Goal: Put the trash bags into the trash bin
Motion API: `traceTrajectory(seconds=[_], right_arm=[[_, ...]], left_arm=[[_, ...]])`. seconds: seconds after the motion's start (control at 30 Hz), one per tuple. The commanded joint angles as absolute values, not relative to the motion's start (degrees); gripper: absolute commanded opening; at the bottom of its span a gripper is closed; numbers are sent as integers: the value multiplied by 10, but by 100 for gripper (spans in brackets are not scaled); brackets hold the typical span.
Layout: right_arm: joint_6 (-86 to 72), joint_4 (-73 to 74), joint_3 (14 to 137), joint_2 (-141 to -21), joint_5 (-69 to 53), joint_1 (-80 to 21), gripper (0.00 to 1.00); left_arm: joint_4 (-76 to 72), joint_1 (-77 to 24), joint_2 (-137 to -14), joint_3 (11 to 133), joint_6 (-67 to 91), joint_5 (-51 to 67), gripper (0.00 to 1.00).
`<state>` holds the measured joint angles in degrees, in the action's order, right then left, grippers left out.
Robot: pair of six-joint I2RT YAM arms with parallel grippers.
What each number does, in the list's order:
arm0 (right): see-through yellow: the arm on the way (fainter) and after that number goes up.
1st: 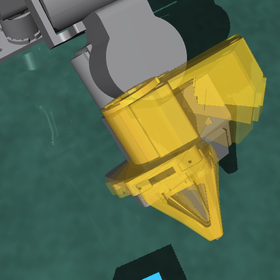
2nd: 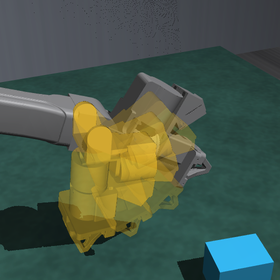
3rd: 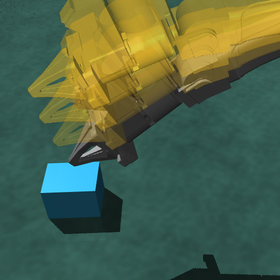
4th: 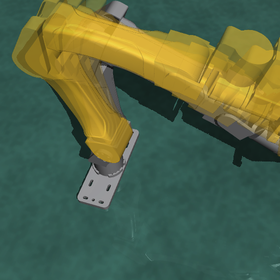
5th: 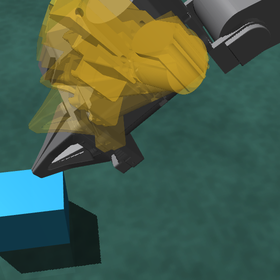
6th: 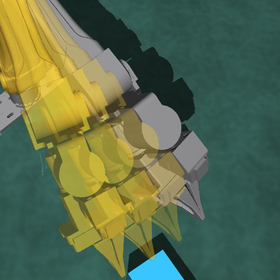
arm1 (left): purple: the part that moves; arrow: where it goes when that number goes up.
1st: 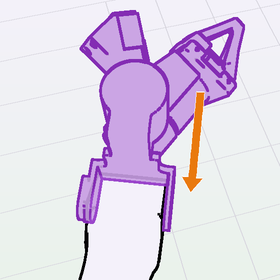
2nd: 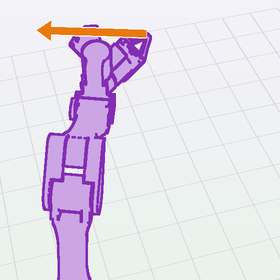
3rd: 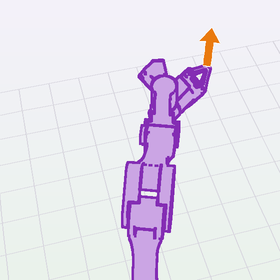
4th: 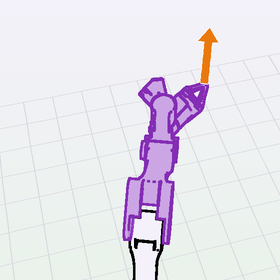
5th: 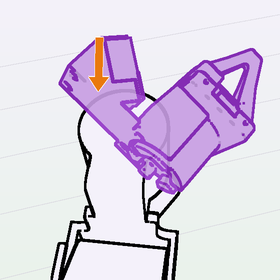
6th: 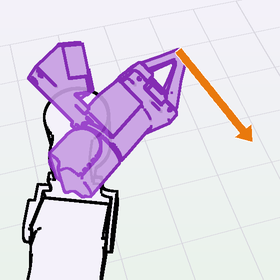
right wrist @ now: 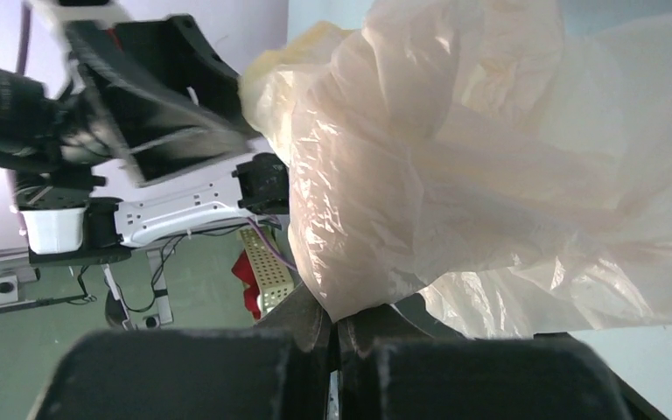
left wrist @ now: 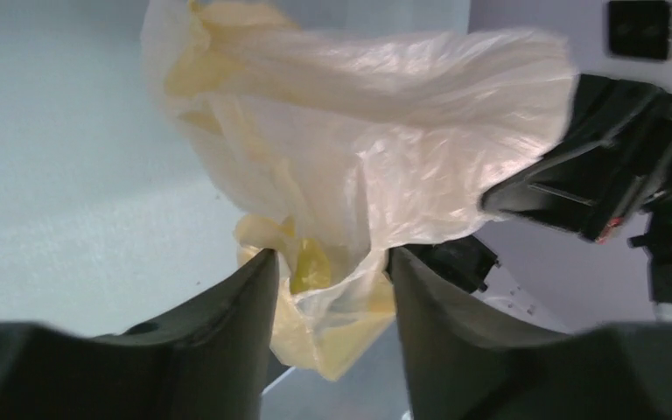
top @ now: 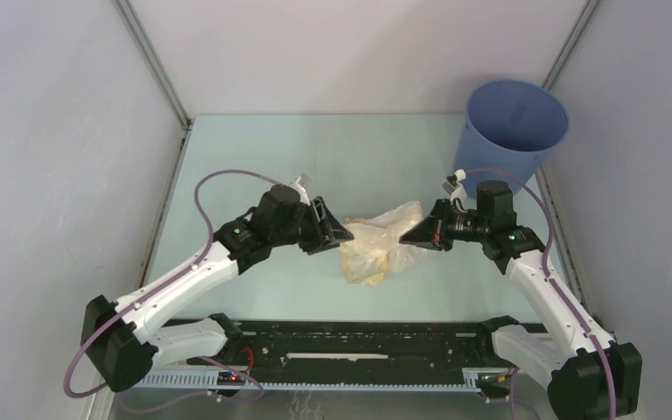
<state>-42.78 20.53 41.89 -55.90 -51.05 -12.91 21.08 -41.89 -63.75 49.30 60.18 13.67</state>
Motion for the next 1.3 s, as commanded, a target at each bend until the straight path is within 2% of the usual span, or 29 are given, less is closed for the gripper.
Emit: traceTrajectory(seconds=[0.0,0.1,0.17,0.43,0.47,0.5,0.57,0.63,0.67,0.77,0.8,0.87,0.97,1.17,1.27], right_arm=[[-387,250,429,-554,-517,-132,0],[-387,245,429,-550,-522,-132,0],[-387,240,429,-553,-527,-132,0],[-388,238,429,-554,-522,-129,0],[-388,239,429,-556,-522,-128,0],[-388,239,429,-556,-523,-129,0],[-387,238,429,-556,-523,-129,0],[-374,255,437,-553,-499,-130,1],[-354,283,448,-554,-468,-134,7],[-272,379,492,-577,-362,-148,36],[-246,407,509,-596,-327,-153,44],[-197,459,550,-625,-257,-169,55],[-160,517,604,-661,-159,-207,63],[-159,523,630,-682,20,-296,76],[-158,567,685,-701,134,-360,81]], left_arm=[[270,-422,-592,557,572,77,69],[300,-420,-588,560,563,65,89],[315,-419,-594,558,563,61,94],[241,-437,-667,570,594,139,91],[221,-440,-670,560,603,145,89],[205,-440,-671,551,609,149,82],[201,-439,-673,550,610,137,60],[212,-439,-670,567,596,118,45],[219,-438,-666,582,587,105,37],[252,-425,-651,613,559,76,10],[264,-415,-646,621,554,73,3],[283,-384,-631,626,548,79,1],[314,-321,-591,626,545,86,0],[360,-186,-529,627,544,123,0],[385,-130,-522,640,545,162,0]])
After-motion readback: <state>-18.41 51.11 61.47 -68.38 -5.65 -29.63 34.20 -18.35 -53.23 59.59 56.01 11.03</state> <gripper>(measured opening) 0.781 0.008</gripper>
